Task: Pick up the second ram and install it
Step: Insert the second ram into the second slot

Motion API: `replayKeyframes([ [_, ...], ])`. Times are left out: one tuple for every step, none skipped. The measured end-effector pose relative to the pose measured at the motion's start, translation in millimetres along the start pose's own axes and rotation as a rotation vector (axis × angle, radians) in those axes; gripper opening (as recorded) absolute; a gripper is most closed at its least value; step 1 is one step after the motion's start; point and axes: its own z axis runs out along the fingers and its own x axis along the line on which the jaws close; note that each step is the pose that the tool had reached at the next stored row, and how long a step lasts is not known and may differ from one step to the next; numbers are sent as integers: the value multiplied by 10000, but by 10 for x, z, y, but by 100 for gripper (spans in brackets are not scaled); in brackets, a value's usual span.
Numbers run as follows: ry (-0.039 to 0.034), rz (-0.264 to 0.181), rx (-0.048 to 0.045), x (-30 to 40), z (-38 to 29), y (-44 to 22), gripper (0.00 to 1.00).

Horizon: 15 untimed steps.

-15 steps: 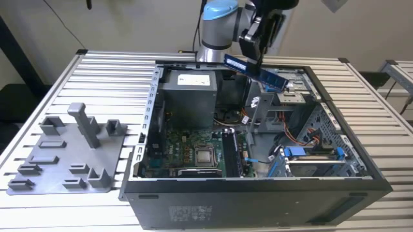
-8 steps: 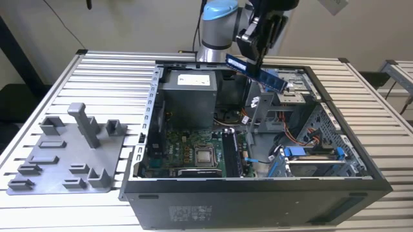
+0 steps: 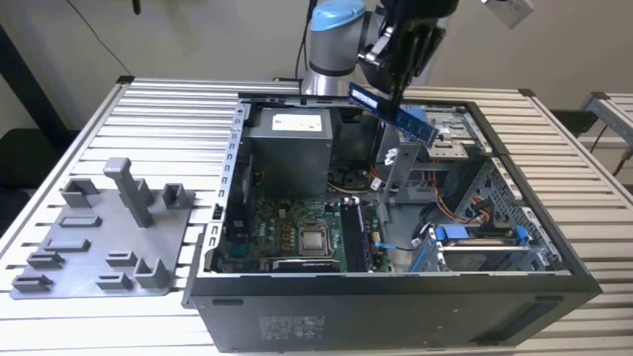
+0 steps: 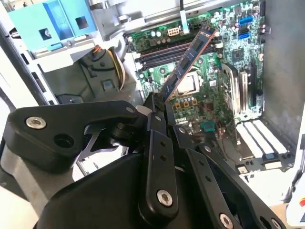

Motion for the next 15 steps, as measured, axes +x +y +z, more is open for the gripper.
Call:
replayKeyframes([
  [-2, 116, 4, 0, 2, 0, 14],
  [-5, 237, 7, 0, 4, 0, 14],
  [-8, 353, 10, 0, 6, 0, 14],
  [-10, 476, 13, 0, 8, 0, 14],
  [-13, 601, 16, 0, 11, 0, 14],
  [-15, 721, 20, 0, 13, 0, 14],
  [-18, 836, 23, 0, 15, 0, 14],
  [-20, 956, 26, 0, 17, 0, 14],
  [-23, 1076, 29, 0, 19, 0, 14],
  [-25, 1197, 34, 1, 20, -1, 14],
  [-28, 1344, 38, 1, 22, -1, 14],
  [-32, 1483, 41, 1, 24, -1, 14],
  [-35, 1622, 45, 1, 25, -1, 14],
  [-38, 1760, 48, 1, 27, -1, 14],
  [-41, 1905, 52, 1, 29, -1, 14],
])
